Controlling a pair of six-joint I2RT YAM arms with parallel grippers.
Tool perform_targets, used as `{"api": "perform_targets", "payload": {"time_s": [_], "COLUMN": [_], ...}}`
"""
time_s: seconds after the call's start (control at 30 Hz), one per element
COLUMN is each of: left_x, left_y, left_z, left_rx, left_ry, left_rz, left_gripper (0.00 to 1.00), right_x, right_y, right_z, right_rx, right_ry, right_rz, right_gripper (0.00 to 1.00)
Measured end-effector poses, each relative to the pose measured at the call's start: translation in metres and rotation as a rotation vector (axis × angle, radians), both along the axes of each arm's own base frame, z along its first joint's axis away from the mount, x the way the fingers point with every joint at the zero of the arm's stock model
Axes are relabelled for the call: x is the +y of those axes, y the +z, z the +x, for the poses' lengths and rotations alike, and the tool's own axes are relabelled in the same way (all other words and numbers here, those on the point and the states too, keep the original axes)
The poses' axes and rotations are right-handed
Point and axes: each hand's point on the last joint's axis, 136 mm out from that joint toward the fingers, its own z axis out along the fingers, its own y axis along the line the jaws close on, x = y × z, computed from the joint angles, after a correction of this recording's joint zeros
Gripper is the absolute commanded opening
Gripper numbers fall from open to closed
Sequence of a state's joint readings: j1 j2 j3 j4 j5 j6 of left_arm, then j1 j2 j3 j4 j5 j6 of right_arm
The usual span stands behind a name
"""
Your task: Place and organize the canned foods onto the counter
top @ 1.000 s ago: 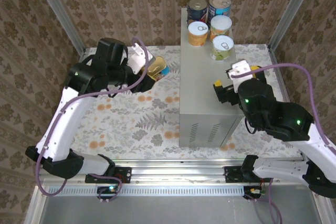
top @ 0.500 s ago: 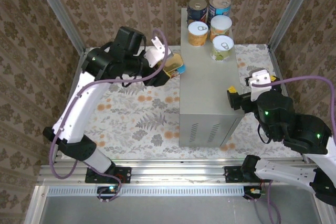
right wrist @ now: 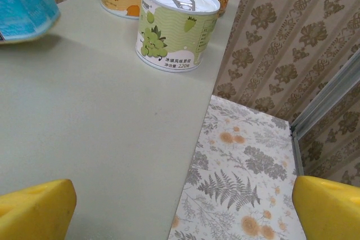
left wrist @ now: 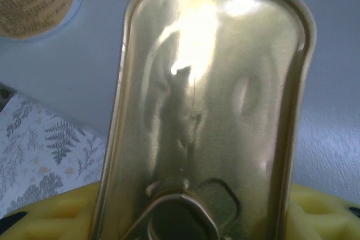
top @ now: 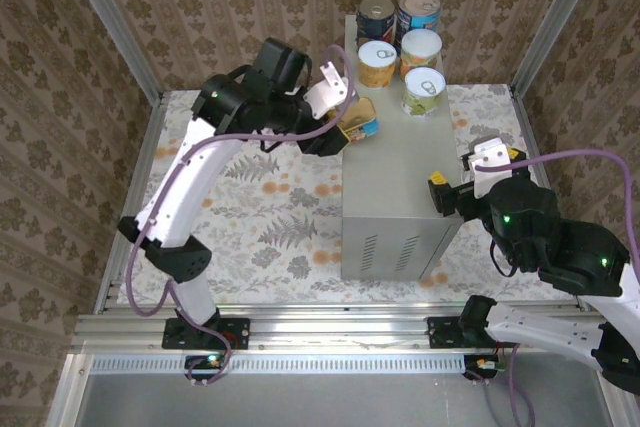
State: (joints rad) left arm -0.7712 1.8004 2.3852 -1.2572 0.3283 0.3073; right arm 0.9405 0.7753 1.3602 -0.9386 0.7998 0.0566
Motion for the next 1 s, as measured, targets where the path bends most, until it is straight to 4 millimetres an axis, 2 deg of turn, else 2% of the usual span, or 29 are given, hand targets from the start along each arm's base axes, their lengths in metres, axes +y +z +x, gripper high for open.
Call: {"api": "perform_targets", "payload": {"time_s": [0.43,1.0], "left_x": [-0.011,-0.026], "left_y": [0.003,0.0], "left_z": [0.011,0.015], "left_rx": [-0.017,-0.019], "left_ry": [-0.001,-0.024], "left_rz": [-0.006,-0.023], "left_gripper": [0.54,0.63], "right_x": [-0.003,-0.002], "right_y": [-0.001,-0.008], "right_z": [-0.003,-0.003], "right_rx": [-0.007,0.0], "right_ry": [0.007,0.01], "right_rz": [0.015,0.008], "right_gripper": [1.0,1.0]}}
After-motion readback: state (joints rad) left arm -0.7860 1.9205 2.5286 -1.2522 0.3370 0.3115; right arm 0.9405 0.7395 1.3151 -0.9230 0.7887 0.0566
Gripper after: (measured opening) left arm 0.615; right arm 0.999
